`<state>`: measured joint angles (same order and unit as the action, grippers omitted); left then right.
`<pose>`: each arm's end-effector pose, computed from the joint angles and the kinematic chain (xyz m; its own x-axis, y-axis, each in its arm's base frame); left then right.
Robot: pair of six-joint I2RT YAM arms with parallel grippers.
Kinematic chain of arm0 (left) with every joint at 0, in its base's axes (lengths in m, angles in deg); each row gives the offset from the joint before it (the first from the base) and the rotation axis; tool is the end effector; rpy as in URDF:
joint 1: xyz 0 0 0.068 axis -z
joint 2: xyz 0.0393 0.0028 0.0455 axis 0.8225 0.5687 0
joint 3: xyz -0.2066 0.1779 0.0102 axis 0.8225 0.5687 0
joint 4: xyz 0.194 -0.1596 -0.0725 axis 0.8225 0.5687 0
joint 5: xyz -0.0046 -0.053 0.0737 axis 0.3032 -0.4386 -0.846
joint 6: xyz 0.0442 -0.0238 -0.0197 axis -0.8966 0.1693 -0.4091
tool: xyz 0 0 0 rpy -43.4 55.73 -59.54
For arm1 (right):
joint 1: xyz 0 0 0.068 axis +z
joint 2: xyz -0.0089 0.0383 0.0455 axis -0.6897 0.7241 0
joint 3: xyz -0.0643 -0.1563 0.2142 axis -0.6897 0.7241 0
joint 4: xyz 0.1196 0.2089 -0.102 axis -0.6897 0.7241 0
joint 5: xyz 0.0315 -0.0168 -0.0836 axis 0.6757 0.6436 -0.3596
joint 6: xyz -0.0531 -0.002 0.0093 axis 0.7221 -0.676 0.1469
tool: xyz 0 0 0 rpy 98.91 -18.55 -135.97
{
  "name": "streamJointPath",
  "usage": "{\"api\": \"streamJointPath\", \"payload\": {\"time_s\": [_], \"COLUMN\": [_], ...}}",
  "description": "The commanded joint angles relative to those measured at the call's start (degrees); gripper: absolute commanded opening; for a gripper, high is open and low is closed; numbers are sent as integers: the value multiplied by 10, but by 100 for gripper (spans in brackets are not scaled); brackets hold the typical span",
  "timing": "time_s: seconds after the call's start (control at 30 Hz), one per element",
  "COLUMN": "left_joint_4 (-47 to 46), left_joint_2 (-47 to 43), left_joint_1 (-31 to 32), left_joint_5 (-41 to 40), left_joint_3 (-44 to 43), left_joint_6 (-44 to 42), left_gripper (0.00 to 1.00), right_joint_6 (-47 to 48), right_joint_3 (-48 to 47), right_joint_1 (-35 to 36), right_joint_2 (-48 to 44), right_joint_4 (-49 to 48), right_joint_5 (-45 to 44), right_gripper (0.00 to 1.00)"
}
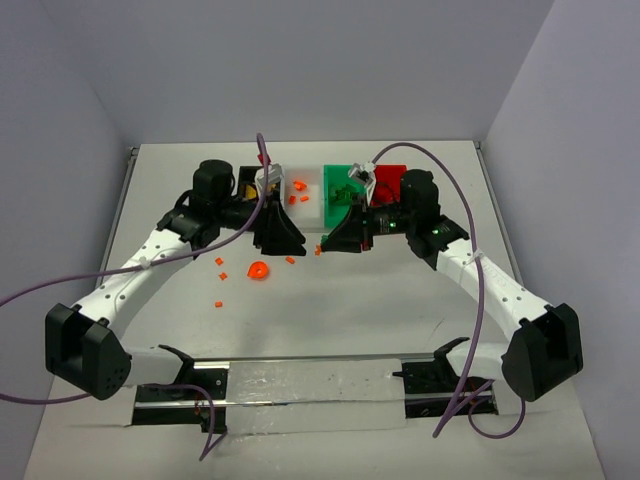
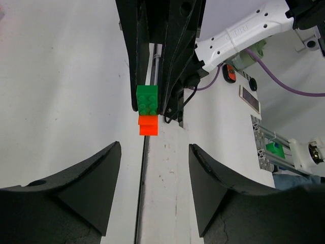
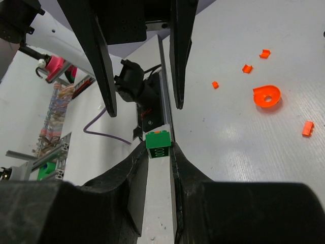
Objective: Sort the legos into containers by color
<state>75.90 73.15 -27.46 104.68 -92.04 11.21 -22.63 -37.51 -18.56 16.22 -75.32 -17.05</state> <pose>0.2380 -0.1623 0.3412 -0.5875 0.1918 -0.7861 0.8051 0.0410 -0.5917 0.2315 0.1434 0.3286 -0.5469 -0.0888 -0.8325 -0.8372 0.0650 0.5430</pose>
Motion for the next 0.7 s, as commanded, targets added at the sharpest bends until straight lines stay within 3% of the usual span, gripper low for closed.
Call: {"api": "streamJointPath", "payload": {"time_s": [0.0, 0.67], "left_joint_4": [7, -21], "left_joint_2": [7, 34], "left_joint_1": [12, 49], "left_joint_5": [-13, -35], "left_joint_3": [-26, -31], "left_joint_6": [-15, 15], "left_gripper": [65, 66], "right_joint_6": [2, 1], "right_joint_3": [-27, -36], "right_joint_1": [8, 16], "right_joint_2": [-14, -10], "right_joint_4": [-11, -9], "right_joint_5": [9, 4], "right_gripper": [0, 0]}}
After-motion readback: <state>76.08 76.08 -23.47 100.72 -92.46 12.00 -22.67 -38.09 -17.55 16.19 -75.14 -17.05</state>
